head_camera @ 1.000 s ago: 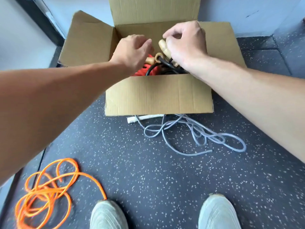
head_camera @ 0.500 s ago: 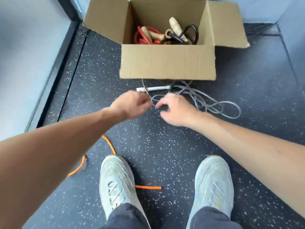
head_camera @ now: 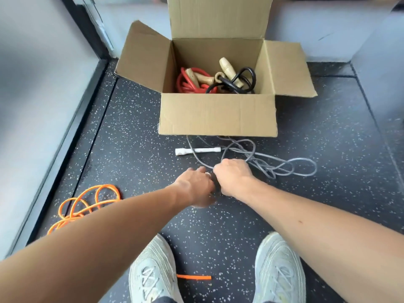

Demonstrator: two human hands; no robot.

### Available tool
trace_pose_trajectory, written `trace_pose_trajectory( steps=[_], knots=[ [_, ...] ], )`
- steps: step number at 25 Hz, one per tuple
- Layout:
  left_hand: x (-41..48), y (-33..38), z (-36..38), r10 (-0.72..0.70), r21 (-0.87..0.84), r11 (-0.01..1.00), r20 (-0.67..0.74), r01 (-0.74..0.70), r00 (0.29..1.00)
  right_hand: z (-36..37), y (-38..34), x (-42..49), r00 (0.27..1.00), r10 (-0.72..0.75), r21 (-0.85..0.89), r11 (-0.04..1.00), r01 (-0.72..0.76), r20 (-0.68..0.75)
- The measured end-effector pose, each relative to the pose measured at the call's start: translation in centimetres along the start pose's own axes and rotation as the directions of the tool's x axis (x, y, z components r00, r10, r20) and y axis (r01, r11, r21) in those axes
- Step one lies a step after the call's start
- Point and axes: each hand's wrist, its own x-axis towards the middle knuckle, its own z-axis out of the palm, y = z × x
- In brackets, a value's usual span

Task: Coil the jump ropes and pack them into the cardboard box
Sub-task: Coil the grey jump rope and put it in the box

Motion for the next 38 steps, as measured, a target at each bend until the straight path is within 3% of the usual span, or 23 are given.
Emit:
trace_pose_trajectory(
  steps=[1,3,5,7,10,12,13,15,17,19,20,21,23,24,26,27,28,29,31,32,35,38],
  knots=[
    [-1.9,0.4,-1.1,0.046,-0.022,0.999,-0.037,-0.047,0.998,-0.9,0.2,-2.0,0.998,-0.057,0.021,0.998,0.057,-0.032],
    [-6.0,0.3,-3.6,0.037,-0.253,0.963,-0.216,-0.093,0.976,-3.2,1.5,-6.0,0.989,-0.069,0.243,0.965,0.100,-0.131],
    [-11.4,0.7,-7.4,-0.067,-0.481,0.861,-0.430,-0.166,0.900,-7.1,2.6,-11.4,0.977,-0.019,0.466,0.877,0.119,-0.214],
    [-16.2,1.7,-12.7,-0.156,-0.584,0.771,-0.562,-0.255,0.813,-12.2,3.0,-16.3,0.946,-0.028,0.511,0.836,0.200,-0.324],
    [-22.4,3.3,-21.9,-0.330,-0.683,0.601,-0.686,-0.415,0.649,-20.9,2.1,-22.9,0.820,-0.008,0.512,0.778,0.365,-0.572],
    [-26.1,3.9,-26.9,-0.426,-0.737,0.429,-0.675,-0.523,0.602,-26.1,1.6,-26.1,0.694,0.103,0.528,0.730,0.434,-0.712],
    [-27.8,4.5,-28.3,-0.446,-0.761,0.358,-0.648,-0.540,0.618,-28.5,1.5,-27.6,0.613,0.175,0.535,0.700,0.472,-0.770],
    [-31.0,6.4,-28.5,-0.371,-0.834,0.256,-0.552,-0.490,0.746,-32.0,1.3,-30.3,0.462,0.345,0.572,0.585,0.575,-0.817],
    [-32.6,8.4,-26.2,-0.291,-0.884,0.150,-0.467,-0.442,0.835,-33.0,1.3,-32.1,0.401,0.533,0.635,0.384,0.670,-0.745],
    [-33.4,9.8,-24.5,-0.284,-0.894,0.110,-0.446,-0.434,0.849,-31.2,1.0,-33.0,0.449,0.675,0.697,0.136,0.704,-0.586],
    [-33.4,10.1,-24.4,-0.266,-0.899,0.121,-0.439,-0.422,0.858,-30.0,0.9,-33.2,0.482,0.699,0.716,0.062,0.695,-0.528],
    [-33.7,10.5,-24.6,-0.221,-0.901,0.107,-0.434,-0.421,0.873,-29.0,0.7,-33.3,0.516,0.704,0.744,0.025,0.668,-0.487],
    [-34.1,11.3,-25.4,-0.120,-0.893,-0.037,-0.442,-0.449,0.889,-28.2,0.6,-33.7,0.550,0.718,0.779,-0.016,0.627,-0.427],
    [-34.0,11.7,-25.8,-0.130,-0.874,-0.091,-0.465,-0.477,0.876,-28.3,0.8,-34.0,0.590,0.705,0.774,-0.092,0.626,-0.393],
    [-33.9,11.8,-26.5,-0.279,-0.844,-0.084,-0.491,-0.530,0.826,-28.7,1.3,-34.8,0.808,0.497,0.801,-0.316,0.509,-0.318],
    [-33.9,11.5,-26.7,-0.373,-0.828,-0.069,-0.496,-0.557,0.784,-28.4,1.6,-35.2,0.914,0.292,0.862,-0.341,0.375,-0.282],
    [-34.0,10.9,-26.9,-0.465,-0.813,-0.067,-0.488,-0.578,0.739,-28.0,1.7,-35.7,0.966,0.080,0.933,-0.253,0.257,-0.244],
    [-34.3,10.3,-27.1,-0.535,-0.800,-0.087,-0.465,-0.593,0.705,-27.5,1.5,-36.0,0.975,-0.072,0.972,-0.124,0.201,-0.211],
    [-34.7,9.2,-27.2,-0.594,-0.808,-0.118,-0.408,-0.577,0.693,-26.9,1.3,-36.0,0.952,-0.182,0.967,0.004,0.253,-0.248],
    [-35.0,8.9,-27.2,-0.580,-0.833,-0.081,-0.407,-0.547,0.706,-26.6,1.2,-35.8,0.936,-0.164,0.947,0.026,0.319,-0.311],
    [-35.5,9.2,-26.8,-0.458,-0.878,0.109,-0.461,-0.467,0.760,-26.1,1.4,-34.9,0.869,-0.004,0.843,0.241,0.481,-0.495],
    [-35.5,9.5,-27.3,-0.512,-0.871,0.157,-0.474,-0.465,0.716,-25.9,1.3,-34.5,0.794,0.115,0.779,0.318,0.540,-0.598]
  ],
)
